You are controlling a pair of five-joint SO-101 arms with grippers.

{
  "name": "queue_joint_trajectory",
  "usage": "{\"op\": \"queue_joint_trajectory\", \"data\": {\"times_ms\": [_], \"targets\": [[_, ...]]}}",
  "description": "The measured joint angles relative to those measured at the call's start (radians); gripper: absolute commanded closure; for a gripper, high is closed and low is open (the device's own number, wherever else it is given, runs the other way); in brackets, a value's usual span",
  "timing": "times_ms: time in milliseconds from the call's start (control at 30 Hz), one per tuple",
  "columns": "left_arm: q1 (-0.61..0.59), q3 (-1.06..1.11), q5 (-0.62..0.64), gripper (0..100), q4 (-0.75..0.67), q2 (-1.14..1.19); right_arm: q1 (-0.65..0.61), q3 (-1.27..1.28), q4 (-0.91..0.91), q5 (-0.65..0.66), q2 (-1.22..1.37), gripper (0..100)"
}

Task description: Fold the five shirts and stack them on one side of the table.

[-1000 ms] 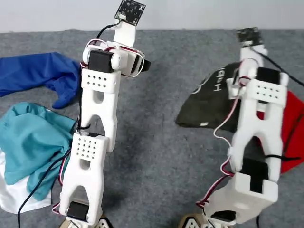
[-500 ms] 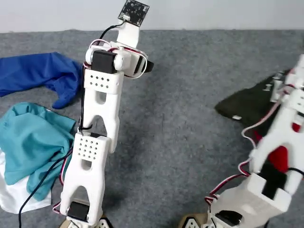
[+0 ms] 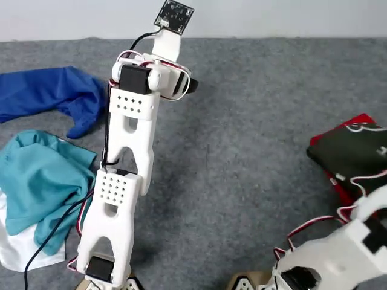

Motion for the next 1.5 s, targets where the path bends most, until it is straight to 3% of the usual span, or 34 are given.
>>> {"op": "queue_joint_trajectory", "data": {"times_ms": [233,367,600,867,1033,1100,1267,1500], "targets": [[0.000,0.018,0.000,75,0.000,0.000,0.040,-0.005,0.074,0.003,0.052,75.9],[0.000,0.021,0.000,75,0.000,0.000,0.074,-0.068,0.187,0.003,0.035,69.5],[0.000,0.021,0.000,75,0.000,0.000,0.071,-0.249,0.434,0.005,-0.135,68.7],[0.000,0.075,0.000,75,0.000,0.000,-0.126,-0.192,0.471,0.009,-0.135,68.8],[-0.031,0.078,0.000,75,0.000,-0.044,-0.305,-0.164,0.614,0.213,-0.114,68.8],[-0.032,0.081,0.000,75,0.000,-0.092,-0.362,-0.160,0.618,0.259,-0.114,68.8],[-0.037,0.146,0.000,75,0.000,-0.276,-0.400,-0.153,0.618,0.229,-0.284,68.8],[-0.114,0.522,0.000,75,0.000,-0.637,-0.427,0.071,0.617,0.198,-0.710,68.8]]}}
